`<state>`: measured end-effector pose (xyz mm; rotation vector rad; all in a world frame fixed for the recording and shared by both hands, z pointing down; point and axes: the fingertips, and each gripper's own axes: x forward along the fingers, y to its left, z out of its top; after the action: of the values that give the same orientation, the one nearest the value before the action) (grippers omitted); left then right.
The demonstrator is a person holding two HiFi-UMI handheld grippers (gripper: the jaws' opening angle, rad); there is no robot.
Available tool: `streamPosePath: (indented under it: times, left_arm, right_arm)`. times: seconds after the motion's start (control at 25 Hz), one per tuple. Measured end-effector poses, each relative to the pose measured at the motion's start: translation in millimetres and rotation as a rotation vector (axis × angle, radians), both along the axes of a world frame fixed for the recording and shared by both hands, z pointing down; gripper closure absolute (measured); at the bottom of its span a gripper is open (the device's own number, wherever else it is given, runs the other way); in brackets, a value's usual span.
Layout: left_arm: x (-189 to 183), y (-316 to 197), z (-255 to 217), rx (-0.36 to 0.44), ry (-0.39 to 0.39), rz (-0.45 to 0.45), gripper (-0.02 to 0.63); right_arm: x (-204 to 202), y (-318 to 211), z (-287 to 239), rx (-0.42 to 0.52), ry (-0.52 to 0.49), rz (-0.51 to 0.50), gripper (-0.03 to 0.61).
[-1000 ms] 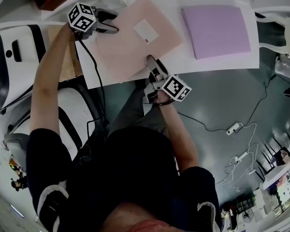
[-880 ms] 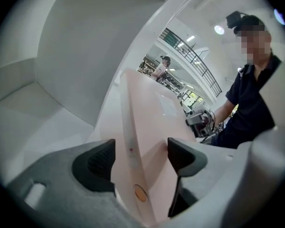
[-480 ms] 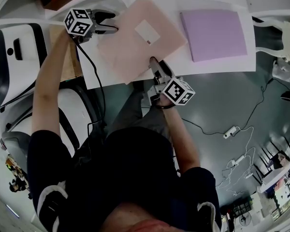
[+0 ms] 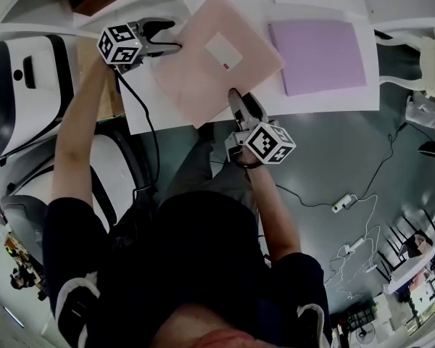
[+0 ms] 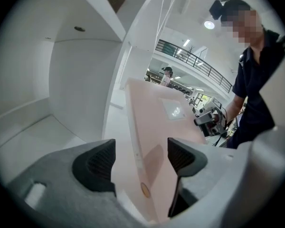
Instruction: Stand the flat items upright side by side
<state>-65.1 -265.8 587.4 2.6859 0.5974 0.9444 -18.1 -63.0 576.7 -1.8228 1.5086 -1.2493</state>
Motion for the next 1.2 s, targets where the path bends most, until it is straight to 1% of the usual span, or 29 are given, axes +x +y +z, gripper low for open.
streamPosePath:
  times: [0.28, 0.4, 0.52, 0.72, 0.92, 1.04, 1.2]
  left_arm:
    - [-4, 8, -20, 0.06, 0.057, -0.047, 0.262]
    - [-7, 18, -37, 0.099, 0.082, -0.075, 0.291]
    - [-9, 26, -58, 0.139, 0.105, -0.103, 0.339]
    - [-15, 26, -75, 0.192, 0.16, -0.152, 0.432]
    - [-20, 23, -88, 0.242, 0.213, -0.213, 0.554]
    - [-25, 23, -98, 0.271, 0.242, -0.25, 0.612]
    - [-33, 23, -101, 0.289, 0.26, -0.293, 0.612]
  right_arm:
    - [7, 5, -19, -0.004, 0.064, -0.007, 0.417]
    - [10, 13, -35, -0.003, 0.09, -0.015, 0.416]
    - [15, 21, -54, 0.003, 0.109, -0.016, 0.417]
    - [19, 21, -64, 0.01, 0.178, -0.015, 0.417]
    - [24, 18, -76, 0.02, 0.275, -0.009, 0.419]
    - [29, 17, -84, 0.029, 0.312, -0.001, 0.419]
    - [33, 14, -93, 0.039, 0.364, 0.001, 0.42]
